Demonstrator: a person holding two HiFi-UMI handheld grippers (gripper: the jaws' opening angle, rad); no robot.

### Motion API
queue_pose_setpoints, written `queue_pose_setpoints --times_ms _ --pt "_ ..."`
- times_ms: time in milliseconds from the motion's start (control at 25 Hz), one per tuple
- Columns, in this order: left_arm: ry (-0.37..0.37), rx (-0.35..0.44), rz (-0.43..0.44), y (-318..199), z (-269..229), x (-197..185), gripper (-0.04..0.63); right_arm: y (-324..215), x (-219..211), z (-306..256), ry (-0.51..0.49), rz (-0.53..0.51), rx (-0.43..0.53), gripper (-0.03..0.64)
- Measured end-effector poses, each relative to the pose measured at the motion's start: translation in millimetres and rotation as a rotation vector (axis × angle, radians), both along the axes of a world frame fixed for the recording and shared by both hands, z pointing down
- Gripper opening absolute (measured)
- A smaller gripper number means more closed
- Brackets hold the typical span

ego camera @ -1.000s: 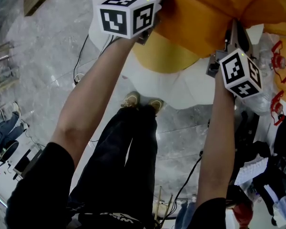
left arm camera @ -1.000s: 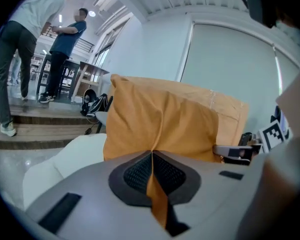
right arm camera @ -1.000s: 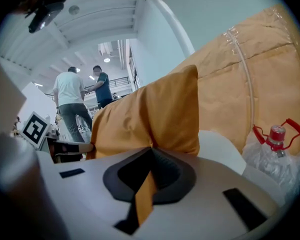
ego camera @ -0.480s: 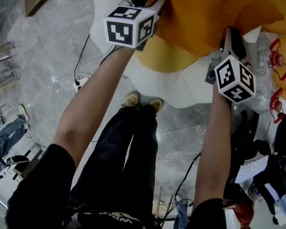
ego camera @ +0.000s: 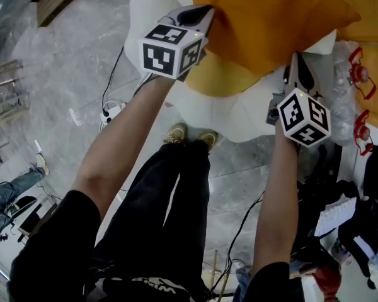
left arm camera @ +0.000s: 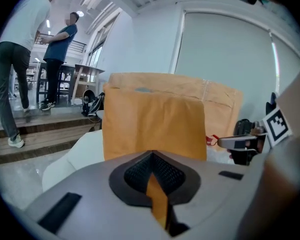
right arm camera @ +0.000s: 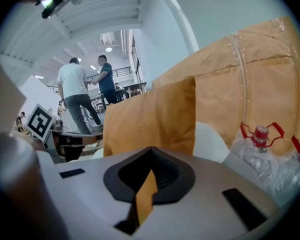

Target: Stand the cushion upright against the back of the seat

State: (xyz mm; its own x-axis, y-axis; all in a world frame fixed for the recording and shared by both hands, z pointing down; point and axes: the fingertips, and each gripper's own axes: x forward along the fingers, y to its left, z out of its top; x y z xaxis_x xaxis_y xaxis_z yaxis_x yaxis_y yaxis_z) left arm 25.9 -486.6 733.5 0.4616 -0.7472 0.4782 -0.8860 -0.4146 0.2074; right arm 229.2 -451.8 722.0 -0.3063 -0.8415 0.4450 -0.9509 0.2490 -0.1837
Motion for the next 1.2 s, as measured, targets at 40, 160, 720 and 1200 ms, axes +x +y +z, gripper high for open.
queue_pose_setpoints --times_ms 40,160,720,1200 --pt "-0.002 -0.001 0.019 3.0 -5.2 3.3 0.008 1.1 -2.6 -5.7 -0.019 -0.009 -0.002 0.021" --pt "-0.007 -0.009 0.063 16.5 -28.2 10.6 0.006 7.6 -12.8 -30.8 -0.040 -0.037 -0.005 0.021" --pt "0.102 0.018 0.199 202.6 -261.6 -0.2 0.006 203.5 -49.7 -248.8 -0.116 -0.126 0.045 0.021" --pt "0.130 0.281 0.261 300.7 -443.9 8.8 0.006 304.2 -68.3 -420.2 -0.069 -0.115 0.251 0.021"
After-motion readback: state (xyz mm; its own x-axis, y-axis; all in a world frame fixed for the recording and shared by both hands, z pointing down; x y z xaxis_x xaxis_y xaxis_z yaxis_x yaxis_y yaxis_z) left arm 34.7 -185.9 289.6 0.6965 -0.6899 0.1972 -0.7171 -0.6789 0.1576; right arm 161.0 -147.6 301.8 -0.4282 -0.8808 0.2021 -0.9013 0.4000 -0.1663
